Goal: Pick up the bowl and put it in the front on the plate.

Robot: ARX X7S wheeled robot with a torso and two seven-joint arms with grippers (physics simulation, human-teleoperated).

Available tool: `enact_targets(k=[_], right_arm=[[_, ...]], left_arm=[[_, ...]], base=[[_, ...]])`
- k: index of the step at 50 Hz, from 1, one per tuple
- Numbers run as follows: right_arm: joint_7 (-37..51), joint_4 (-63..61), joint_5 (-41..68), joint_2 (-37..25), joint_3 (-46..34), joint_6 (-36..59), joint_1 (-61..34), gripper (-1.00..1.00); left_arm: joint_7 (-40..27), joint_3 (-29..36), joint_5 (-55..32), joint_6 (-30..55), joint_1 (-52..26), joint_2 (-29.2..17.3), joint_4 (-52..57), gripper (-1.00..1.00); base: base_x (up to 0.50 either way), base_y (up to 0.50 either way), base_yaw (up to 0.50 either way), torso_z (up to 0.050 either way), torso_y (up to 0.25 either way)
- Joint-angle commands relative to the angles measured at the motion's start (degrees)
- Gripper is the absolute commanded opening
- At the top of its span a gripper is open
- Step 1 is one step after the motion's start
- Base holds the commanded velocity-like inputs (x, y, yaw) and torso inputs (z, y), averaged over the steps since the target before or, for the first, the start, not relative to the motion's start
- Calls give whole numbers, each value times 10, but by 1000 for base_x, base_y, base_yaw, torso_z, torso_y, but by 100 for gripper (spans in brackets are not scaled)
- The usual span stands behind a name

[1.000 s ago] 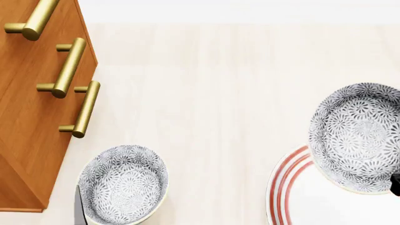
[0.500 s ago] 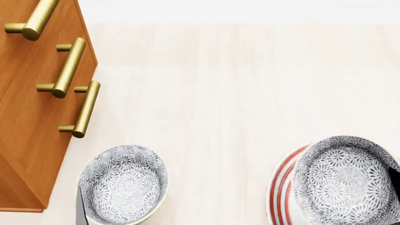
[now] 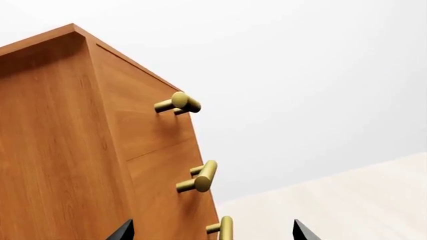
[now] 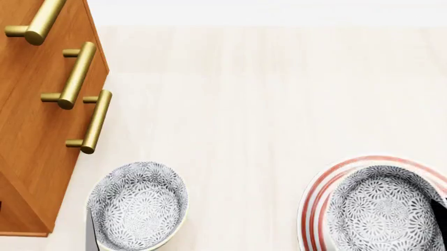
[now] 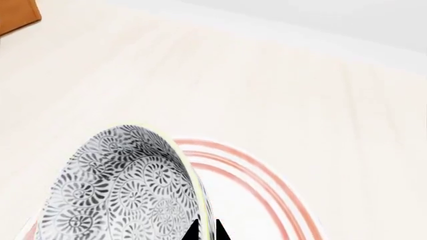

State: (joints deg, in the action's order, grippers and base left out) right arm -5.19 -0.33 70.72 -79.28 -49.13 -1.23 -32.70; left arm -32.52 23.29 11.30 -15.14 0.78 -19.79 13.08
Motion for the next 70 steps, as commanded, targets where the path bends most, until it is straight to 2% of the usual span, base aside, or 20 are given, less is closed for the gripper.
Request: enact_targets(k=[1,38,39,60,70], right_arm=[[-9,16,-15,26,17,1,-13,-100],[-5,69,-44,71,0,25,-10,-100],[-7,71,-45,71,1,26,-11,100],[15,67,13,1,61,35,-63,100],[29,69,53,-46,72,-7,-44,100]], left_arm=[[10,-9,10,-4,1,9,2,100],[9,-3,0,-1,-1,5,0,100],[9,-2,0,-1,-1,5,0,100],[8,3,-2,-1,-2,2,1,100],[7,3,-1,2,-1,0,8,100]], base=[[0,0,0,0,0],[0,0,0,0,0],[0,0,0,0,0],[0,0,0,0,0],[0,0,0,0,0]])
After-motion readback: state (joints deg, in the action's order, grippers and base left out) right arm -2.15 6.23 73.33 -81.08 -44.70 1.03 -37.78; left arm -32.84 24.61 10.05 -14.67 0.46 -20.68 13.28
